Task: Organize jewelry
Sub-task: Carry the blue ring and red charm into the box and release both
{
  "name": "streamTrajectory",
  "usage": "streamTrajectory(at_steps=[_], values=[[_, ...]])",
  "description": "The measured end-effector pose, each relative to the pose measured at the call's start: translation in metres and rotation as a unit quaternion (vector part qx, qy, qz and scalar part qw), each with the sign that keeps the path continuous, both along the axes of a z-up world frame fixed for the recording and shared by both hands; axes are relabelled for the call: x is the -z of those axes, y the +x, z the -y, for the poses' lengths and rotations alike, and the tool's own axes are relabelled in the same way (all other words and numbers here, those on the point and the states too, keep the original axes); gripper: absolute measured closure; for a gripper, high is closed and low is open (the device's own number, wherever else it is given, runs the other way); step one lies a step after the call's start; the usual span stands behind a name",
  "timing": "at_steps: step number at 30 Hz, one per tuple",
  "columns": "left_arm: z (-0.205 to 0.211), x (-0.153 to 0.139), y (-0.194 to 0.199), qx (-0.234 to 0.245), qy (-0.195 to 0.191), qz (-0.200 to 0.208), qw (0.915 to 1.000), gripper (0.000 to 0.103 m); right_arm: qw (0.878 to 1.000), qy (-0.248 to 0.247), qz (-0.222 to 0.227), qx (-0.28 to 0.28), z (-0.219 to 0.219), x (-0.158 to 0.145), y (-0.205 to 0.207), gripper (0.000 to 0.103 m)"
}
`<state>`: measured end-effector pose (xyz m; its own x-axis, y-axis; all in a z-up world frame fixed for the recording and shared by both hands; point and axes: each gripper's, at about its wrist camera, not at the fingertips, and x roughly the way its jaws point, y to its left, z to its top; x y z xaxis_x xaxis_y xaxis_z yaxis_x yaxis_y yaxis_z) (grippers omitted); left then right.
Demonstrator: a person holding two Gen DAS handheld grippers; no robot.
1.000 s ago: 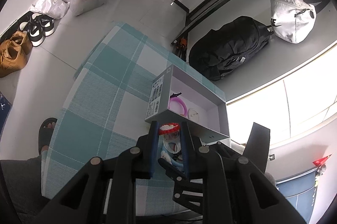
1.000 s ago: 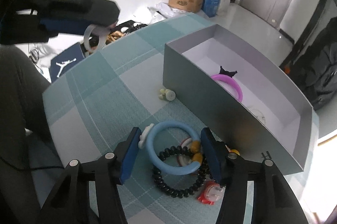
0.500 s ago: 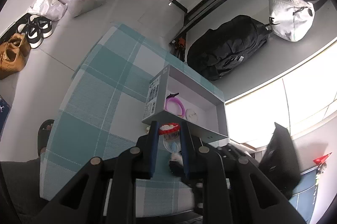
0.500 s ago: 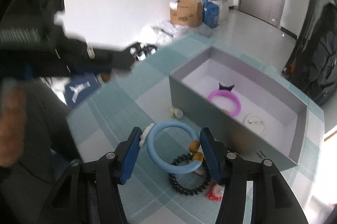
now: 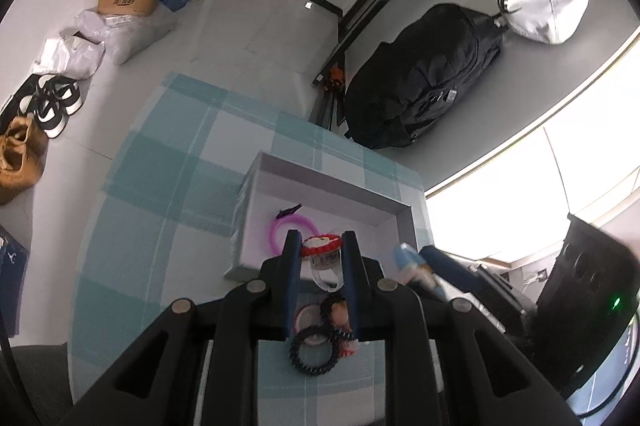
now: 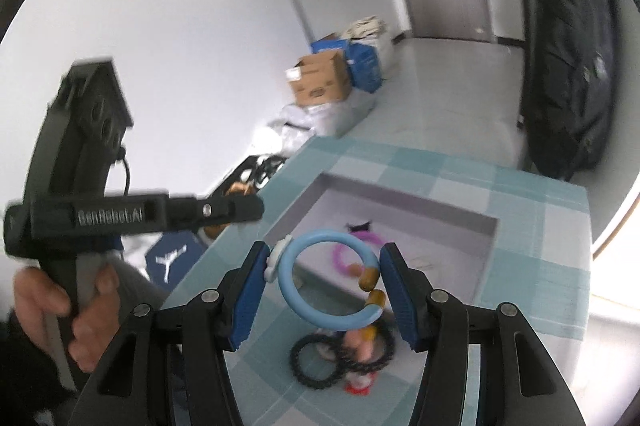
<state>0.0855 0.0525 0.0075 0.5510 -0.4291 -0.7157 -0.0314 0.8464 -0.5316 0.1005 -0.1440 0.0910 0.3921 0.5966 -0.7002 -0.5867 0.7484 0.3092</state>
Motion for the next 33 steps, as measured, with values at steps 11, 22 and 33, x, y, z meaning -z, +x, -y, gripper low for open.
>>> streamTrajectory(at_steps=[11, 22, 33], values=[[0.022, 0.016, 0.047, 0.036, 0.014, -0.03, 0.9988, 0.088, 0.996, 0.039, -0.044, 0.07, 0.024, 0.009, 0.049, 0.047], [0.021, 0.026, 0.054, 0.049, -0.021, -0.048, 0.9974, 0.086, 0.99, 0.037, -0.096, 0.095, 0.03, 0.032, 0.068, 0.045], [0.01, 0.013, 0.045, 0.032, -0.057, -0.025, 0.9975, 0.025, 0.991, 0.044, -0.039, 0.122, 0.049, 0.005, 0.056, 0.014]])
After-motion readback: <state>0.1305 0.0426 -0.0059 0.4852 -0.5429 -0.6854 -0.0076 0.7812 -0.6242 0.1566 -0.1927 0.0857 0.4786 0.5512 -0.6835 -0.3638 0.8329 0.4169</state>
